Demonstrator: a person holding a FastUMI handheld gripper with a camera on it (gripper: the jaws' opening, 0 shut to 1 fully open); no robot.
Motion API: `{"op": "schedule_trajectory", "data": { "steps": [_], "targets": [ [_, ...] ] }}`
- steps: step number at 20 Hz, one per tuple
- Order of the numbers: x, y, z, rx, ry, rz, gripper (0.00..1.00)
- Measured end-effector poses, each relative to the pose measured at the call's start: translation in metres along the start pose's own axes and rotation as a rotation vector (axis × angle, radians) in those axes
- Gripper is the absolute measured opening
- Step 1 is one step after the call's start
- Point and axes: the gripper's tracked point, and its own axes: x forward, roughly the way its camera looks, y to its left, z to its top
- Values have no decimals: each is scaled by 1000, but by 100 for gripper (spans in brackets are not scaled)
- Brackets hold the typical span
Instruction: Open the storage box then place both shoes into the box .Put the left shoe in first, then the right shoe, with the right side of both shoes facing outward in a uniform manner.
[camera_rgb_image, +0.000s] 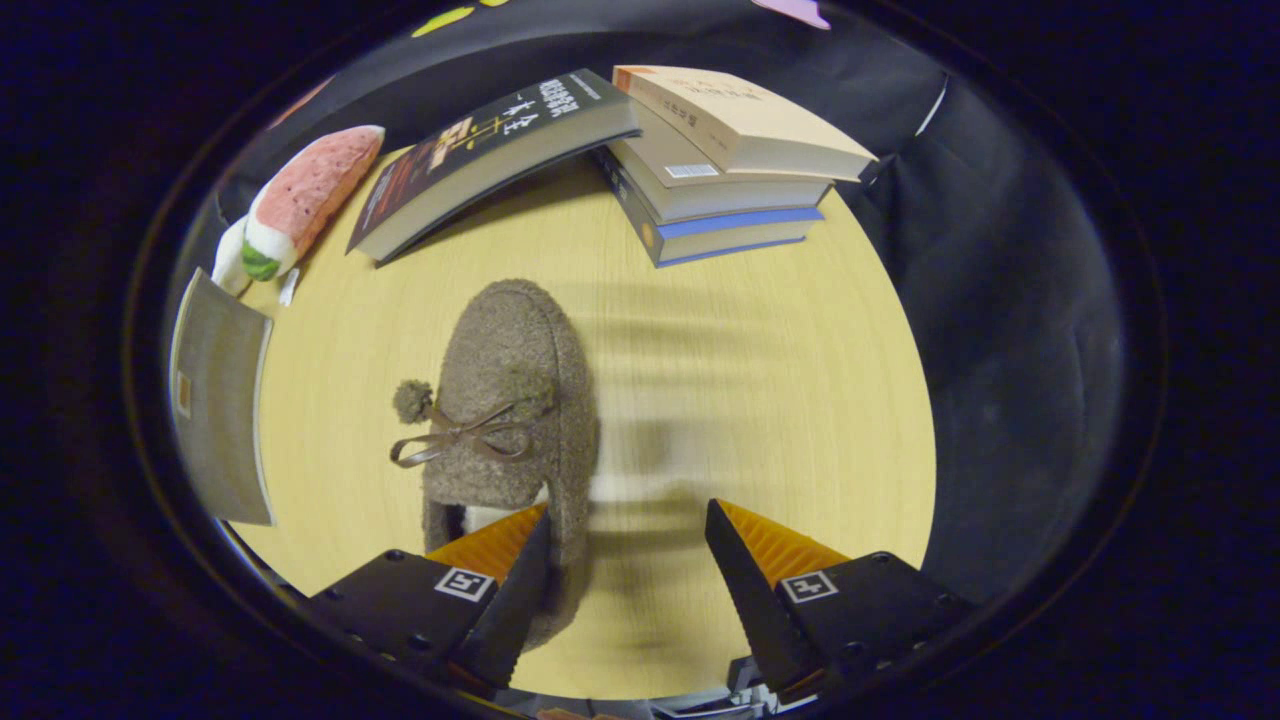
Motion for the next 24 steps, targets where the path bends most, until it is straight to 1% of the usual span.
{"op": "schedule_trajectory", "data": {
  "steps": [2,5,7,9,11,13,14,15,16,18,20,22,24],
  "targets": [
    [5,9,0,13,8,37,86],
    [10,22,0,8,17,80,63],
    [8,33,0,42,29,130,48],
    [12,36,-1,97,46,150,16],
    [10,36,0,107,54,168,16],
    [2,34,-2,113,59,197,3],
    [1,35,-5,141,66,213,3],
    [-2,41,-7,181,100,249,1],
    [-10,47,-13,222,127,287,0],
    [-26,55,-14,265,122,322,0],
    [-46,70,-10,257,89,352,0],
    [-76,86,-1,245,67,388,0],
    [-108,103,15,217,19,403,0]
  ]
}}
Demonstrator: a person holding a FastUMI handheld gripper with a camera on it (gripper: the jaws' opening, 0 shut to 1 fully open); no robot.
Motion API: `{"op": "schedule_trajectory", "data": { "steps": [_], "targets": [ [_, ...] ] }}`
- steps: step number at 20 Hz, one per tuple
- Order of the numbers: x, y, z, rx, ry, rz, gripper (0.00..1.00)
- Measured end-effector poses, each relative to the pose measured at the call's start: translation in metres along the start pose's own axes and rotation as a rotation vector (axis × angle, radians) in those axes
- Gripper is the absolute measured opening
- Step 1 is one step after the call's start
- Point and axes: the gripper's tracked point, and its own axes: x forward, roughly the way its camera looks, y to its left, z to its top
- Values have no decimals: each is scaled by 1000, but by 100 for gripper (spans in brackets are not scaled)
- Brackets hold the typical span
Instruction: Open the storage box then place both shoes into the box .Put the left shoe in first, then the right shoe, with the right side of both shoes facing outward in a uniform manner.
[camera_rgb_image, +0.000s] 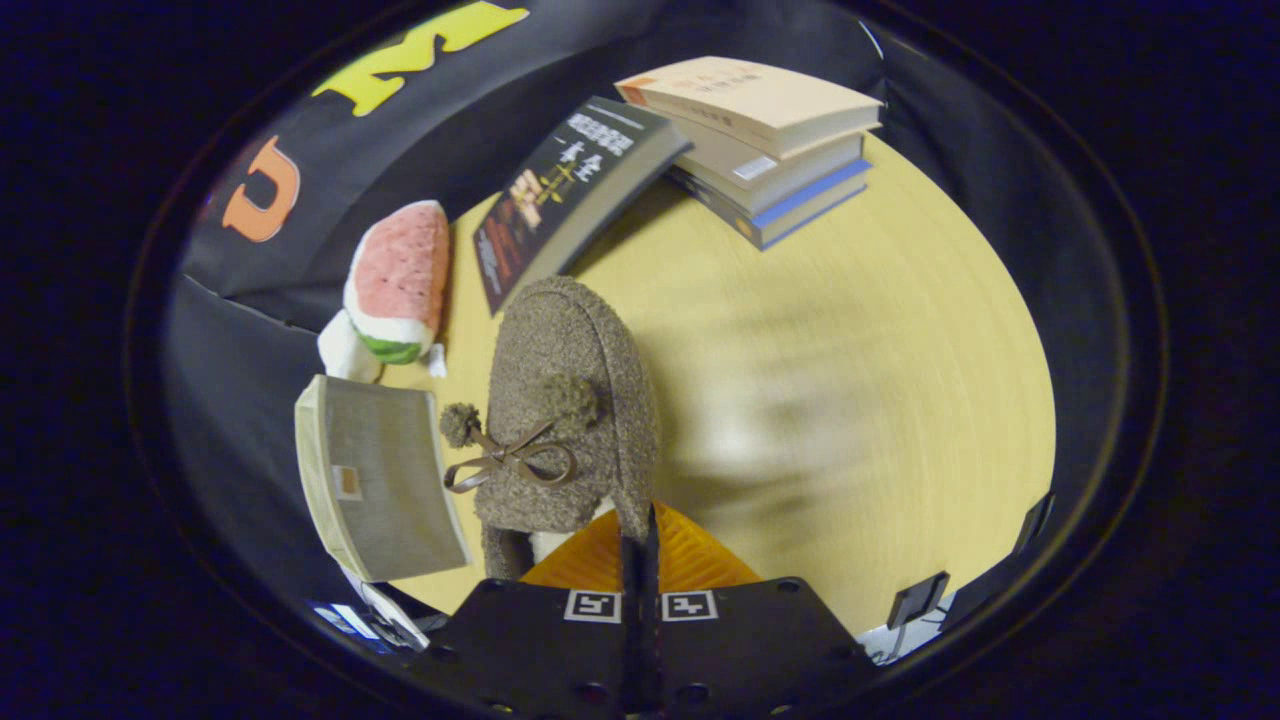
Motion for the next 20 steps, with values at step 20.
{"op": "schedule_trajectory", "data": {
  "steps": [20],
  "targets": [
    [1,321,-75,-198,15,110,0]
  ]
}}
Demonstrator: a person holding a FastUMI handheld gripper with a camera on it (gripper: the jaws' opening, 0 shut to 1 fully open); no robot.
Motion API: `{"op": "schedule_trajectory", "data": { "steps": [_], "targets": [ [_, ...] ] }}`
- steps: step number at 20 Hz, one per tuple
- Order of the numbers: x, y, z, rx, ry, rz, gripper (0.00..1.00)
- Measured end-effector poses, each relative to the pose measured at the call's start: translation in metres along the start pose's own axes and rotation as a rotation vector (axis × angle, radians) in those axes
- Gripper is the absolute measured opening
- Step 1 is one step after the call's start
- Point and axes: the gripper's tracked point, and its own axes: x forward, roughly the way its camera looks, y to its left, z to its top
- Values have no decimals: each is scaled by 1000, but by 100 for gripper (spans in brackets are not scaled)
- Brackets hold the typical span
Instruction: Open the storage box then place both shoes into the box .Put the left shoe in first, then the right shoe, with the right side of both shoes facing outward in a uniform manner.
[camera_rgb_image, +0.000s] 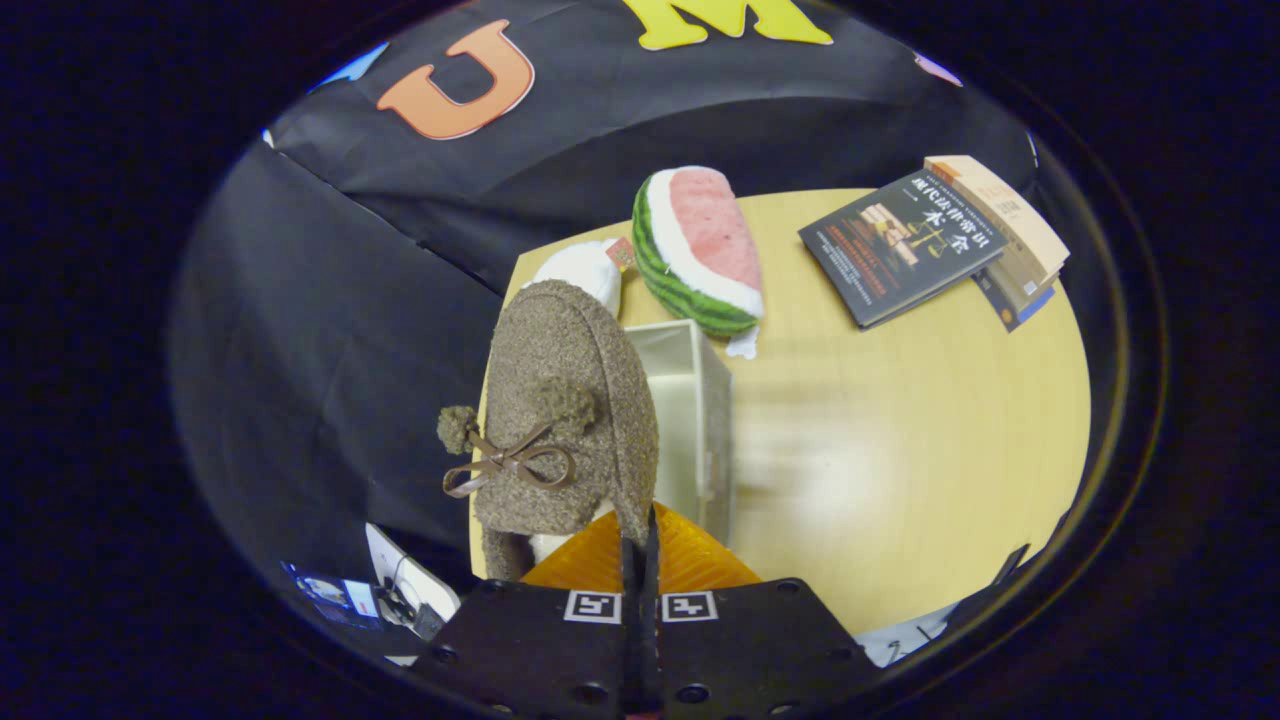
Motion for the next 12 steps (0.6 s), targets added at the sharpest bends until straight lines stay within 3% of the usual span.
{"op": "schedule_trajectory", "data": {
  "steps": [8,12],
  "targets": [
    [75,-28,-17,57,43,-286,1],
    [87,-29,-12,5,28,-336,2]
  ]
}}
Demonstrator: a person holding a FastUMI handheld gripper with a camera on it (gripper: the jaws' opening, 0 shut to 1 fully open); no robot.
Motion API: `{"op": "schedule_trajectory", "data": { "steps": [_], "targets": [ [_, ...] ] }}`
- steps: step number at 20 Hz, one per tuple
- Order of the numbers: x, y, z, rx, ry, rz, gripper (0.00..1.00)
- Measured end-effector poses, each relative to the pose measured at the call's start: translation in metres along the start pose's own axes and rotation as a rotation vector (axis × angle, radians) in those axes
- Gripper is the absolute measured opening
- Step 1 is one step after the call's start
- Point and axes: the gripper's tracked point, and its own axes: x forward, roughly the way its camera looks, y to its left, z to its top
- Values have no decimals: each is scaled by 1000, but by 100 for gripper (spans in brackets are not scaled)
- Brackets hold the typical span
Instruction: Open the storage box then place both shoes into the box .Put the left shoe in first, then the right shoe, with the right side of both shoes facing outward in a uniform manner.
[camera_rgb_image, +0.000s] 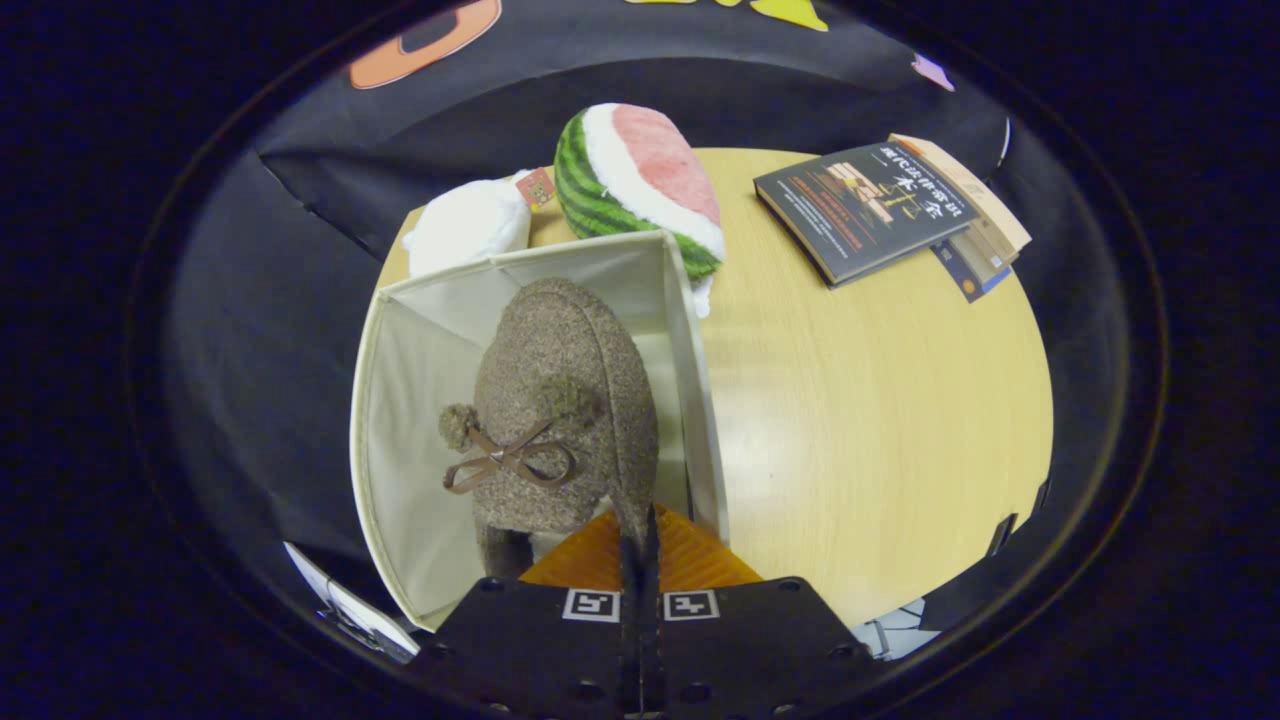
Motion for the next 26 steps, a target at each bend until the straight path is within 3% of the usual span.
{"op": "schedule_trajectory", "data": {
  "steps": [5,8,10,13,15,18,20,26],
  "targets": [
    [4,0,4,26,-8,-30,8],
    [-4,-3,10,10,-45,-60,6],
    [-9,2,13,-12,-69,-40,8],
    [-24,11,15,-50,-115,-5,42],
    [-41,15,21,-91,-190,0,60],
    [-71,19,28,-126,-309,4,77],
    [-96,15,32,-131,-396,-11,99],
    [-205,-5,42,-88,-732,-37,98]
  ]
}}
